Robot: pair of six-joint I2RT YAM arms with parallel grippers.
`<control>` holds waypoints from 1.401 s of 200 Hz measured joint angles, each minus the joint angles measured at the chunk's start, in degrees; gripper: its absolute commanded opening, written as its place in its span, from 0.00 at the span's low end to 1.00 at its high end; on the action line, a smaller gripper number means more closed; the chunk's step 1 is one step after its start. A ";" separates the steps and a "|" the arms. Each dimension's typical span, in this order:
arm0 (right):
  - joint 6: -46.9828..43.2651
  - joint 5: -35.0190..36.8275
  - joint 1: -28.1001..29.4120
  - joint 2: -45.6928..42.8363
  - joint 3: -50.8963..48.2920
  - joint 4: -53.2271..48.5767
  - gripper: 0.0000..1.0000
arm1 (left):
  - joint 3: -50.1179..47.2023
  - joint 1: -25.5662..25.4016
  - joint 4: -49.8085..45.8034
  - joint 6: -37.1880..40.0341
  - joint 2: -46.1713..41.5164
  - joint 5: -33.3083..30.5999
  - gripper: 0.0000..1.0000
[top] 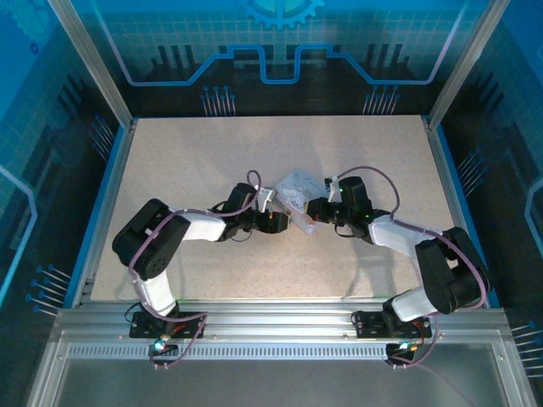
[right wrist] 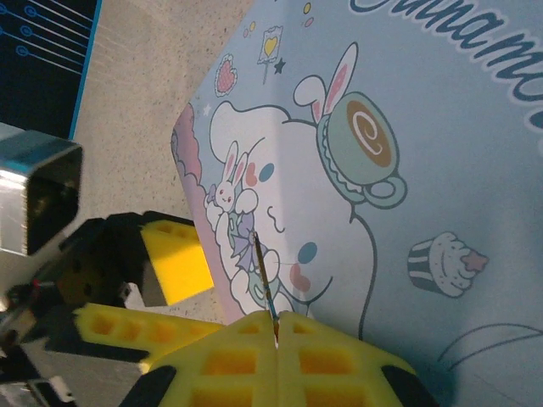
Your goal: Unlock the padlock with the key
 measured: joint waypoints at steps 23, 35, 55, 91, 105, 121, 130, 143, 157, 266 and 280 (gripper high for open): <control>-0.44 0.42 0.02 0.00 0.04 -0.26 0.00 | 0.00 -0.04 2.62 -0.26 1.20 0.04 0.60; -0.63 0.52 0.02 0.00 0.09 -0.37 0.00 | 0.02 -0.11 4.00 -0.44 1.77 0.09 0.57; -0.90 0.63 0.02 0.00 0.26 -0.55 0.00 | 0.02 -0.37 5.92 -0.39 3.04 0.07 0.54; -1.07 0.63 0.02 -0.02 0.33 -0.72 0.00 | 0.02 -0.39 7.78 -0.39 3.98 0.09 0.51; -1.09 0.63 0.02 -0.02 0.37 -0.87 0.00 | 0.09 -0.52 8.26 -0.37 4.20 0.07 0.51; -1.09 0.63 0.02 0.00 0.42 -0.90 0.00 | 0.46 -0.85 8.52 -0.24 4.63 0.02 0.51; -1.09 0.63 0.02 0.00 0.42 -0.92 0.00 | 0.70 -0.98 8.74 -0.22 4.90 0.02 0.51; -1.09 0.63 0.02 0.00 0.42 -0.92 0.00 | 1.01 -1.11 8.90 -0.22 5.18 0.02 0.51; -1.09 0.63 0.02 0.00 0.42 -0.94 0.00 | 1.22 -1.18 8.94 -0.22 5.40 0.04 0.51; -1.51 0.63 0.04 -0.02 0.42 -0.92 0.00 | 1.68 -4.17 8.55 -1.66 5.75 -0.15 0.43; -1.53 0.61 0.04 0.00 0.42 -0.92 0.00 | 1.68 -4.17 8.94 -2.62 5.88 -0.39 0.43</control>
